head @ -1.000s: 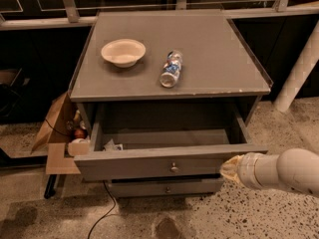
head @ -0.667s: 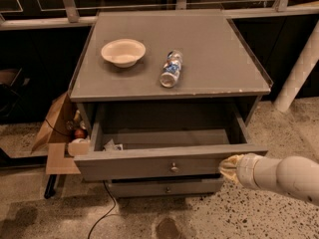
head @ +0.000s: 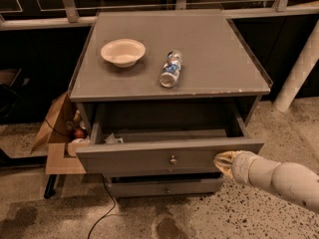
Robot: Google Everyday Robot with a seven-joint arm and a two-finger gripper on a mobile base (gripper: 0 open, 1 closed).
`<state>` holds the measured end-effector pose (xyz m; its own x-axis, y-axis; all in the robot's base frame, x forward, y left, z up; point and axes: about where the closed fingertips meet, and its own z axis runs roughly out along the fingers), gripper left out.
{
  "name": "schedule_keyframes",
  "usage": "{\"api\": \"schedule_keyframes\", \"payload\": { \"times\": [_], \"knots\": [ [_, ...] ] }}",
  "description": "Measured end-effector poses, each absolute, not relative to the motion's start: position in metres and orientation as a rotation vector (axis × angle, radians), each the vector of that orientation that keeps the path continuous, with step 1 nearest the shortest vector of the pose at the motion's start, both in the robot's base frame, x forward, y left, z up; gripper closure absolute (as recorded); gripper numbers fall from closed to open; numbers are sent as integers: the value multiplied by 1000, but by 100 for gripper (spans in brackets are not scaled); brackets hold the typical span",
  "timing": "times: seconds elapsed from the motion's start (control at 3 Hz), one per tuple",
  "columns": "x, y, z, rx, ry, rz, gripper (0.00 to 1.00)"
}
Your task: Close top drawer
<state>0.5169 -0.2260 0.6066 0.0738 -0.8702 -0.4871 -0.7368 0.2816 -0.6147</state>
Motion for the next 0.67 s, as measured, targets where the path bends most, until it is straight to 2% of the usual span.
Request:
{"api": "schedule_keyframes", "payload": {
  "times": [0.67],
  "knots": [
    [552,-215,603,-1461,1597,-229,100]
  ]
}}
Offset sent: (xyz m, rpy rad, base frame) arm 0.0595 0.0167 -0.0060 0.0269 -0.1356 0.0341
